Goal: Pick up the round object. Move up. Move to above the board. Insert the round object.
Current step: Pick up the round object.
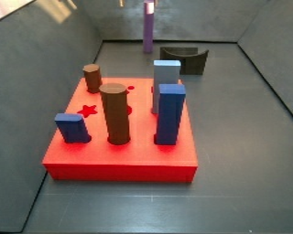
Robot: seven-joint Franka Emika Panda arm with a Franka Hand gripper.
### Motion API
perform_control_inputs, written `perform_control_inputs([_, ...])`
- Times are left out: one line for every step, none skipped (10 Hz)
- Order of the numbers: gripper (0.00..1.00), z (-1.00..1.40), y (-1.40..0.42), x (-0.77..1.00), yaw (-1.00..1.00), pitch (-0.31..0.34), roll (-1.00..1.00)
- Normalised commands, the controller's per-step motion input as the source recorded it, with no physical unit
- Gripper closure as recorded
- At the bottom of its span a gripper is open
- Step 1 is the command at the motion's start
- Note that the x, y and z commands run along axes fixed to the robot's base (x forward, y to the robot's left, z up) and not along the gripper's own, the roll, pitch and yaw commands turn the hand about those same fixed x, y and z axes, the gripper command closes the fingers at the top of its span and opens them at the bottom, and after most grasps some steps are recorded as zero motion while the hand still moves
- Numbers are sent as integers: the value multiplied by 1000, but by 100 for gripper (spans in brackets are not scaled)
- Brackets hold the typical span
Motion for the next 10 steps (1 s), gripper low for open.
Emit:
perform_control_inputs([0,329,537,503,0,109,-261])
perform_control_inputs([0,186,294,289,0,44,-157])
perform_control_inputs([0,-129,600,417,0,61,-171])
perform_control_inputs([0,-471,771,354,0,11,-184])
perform_control_inputs([0,-486,580,343,-11,0,-146])
perform_control_inputs([0,-97,114,243,-91,1,-53])
perform_control_inputs([0,0,0,0,-51,0,0])
perform_control_inputs([0,-180,0,-111,-9,0,16])
perform_control_inputs([0,-431,-151,-371,-177,-31,0])
perform_control_inputs([0,0,0,-26,-34,-1,-3])
